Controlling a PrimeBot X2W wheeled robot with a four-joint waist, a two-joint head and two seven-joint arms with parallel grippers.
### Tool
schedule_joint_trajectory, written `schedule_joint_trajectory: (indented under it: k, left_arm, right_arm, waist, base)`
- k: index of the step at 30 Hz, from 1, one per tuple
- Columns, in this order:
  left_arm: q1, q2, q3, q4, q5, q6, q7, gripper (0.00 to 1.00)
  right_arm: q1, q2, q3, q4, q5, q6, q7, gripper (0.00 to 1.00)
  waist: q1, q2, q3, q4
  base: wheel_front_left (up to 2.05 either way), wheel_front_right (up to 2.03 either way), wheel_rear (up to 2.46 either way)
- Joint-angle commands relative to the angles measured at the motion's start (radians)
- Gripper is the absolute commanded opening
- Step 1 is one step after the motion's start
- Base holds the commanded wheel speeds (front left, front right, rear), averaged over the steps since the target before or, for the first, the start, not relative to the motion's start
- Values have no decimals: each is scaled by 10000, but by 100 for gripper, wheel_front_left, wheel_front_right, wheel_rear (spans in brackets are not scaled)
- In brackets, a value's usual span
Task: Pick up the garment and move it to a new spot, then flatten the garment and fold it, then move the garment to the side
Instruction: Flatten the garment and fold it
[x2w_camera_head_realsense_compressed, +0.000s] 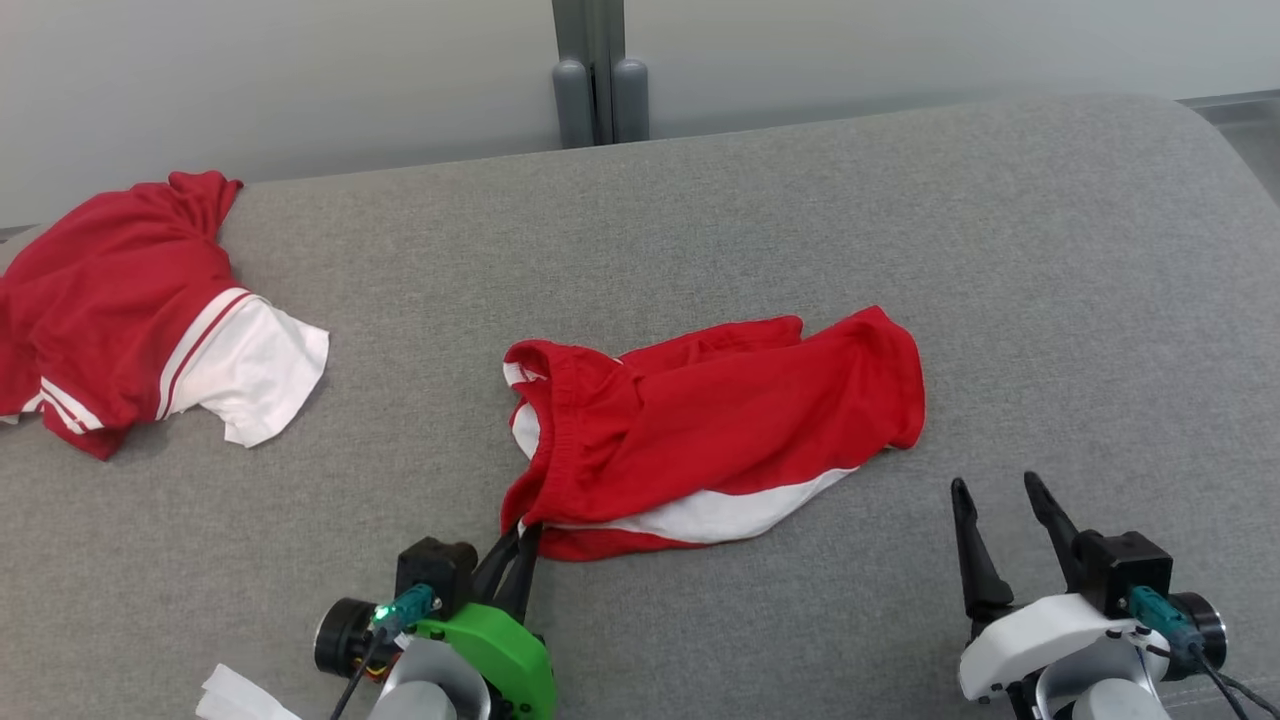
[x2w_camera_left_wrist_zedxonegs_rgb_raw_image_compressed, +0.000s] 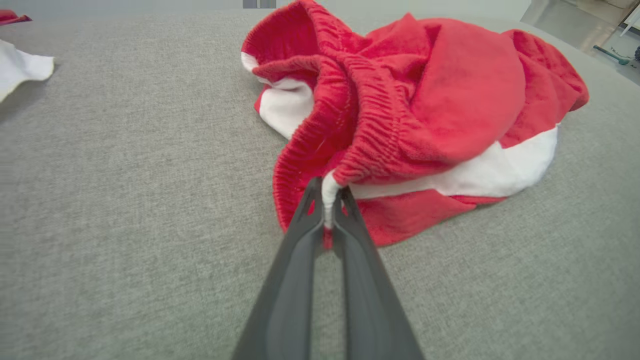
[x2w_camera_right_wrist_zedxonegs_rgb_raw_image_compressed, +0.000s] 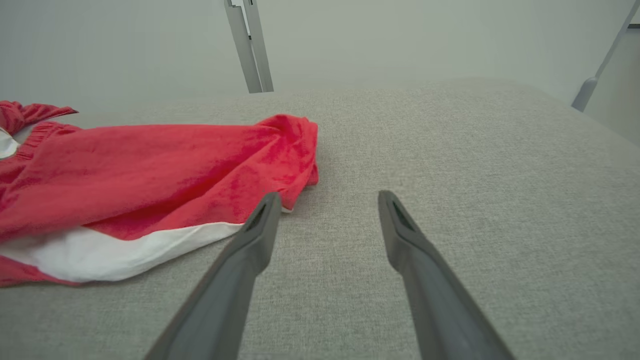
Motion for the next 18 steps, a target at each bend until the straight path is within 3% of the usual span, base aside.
schedule_joint_trajectory:
  k: [1, 6, 11, 18]
  left_arm:
    - [-138, 89, 161, -167, -38, 116, -48, 0]
    - [-60, 124, 527, -650, -14, 225, -45, 0]
    - [-23, 110, 684, -961, 133, 206, -45, 0]
    - [-102, 60, 668, -1239, 228, 129, -47, 0]
  right_arm:
    - [-92, -9, 108, 200, -41, 1, -30, 100]
    - [-498, -12, 421, 1080, -155, 1, -30, 100]
    - [-1326, -17, 469, 2518, -1192, 1, -28, 100]
    - [-2513, -14, 424, 4175, -1642, -1, -30, 100]
  waist:
    - [0, 0, 32, 62]
    - [0, 0, 141, 184]
    - [0, 0, 296, 321]
    - [0, 0, 485, 574]
  base:
    - [0, 0, 0]
    - [0, 0, 0]
    - [0, 0, 0]
    - [0, 0, 0]
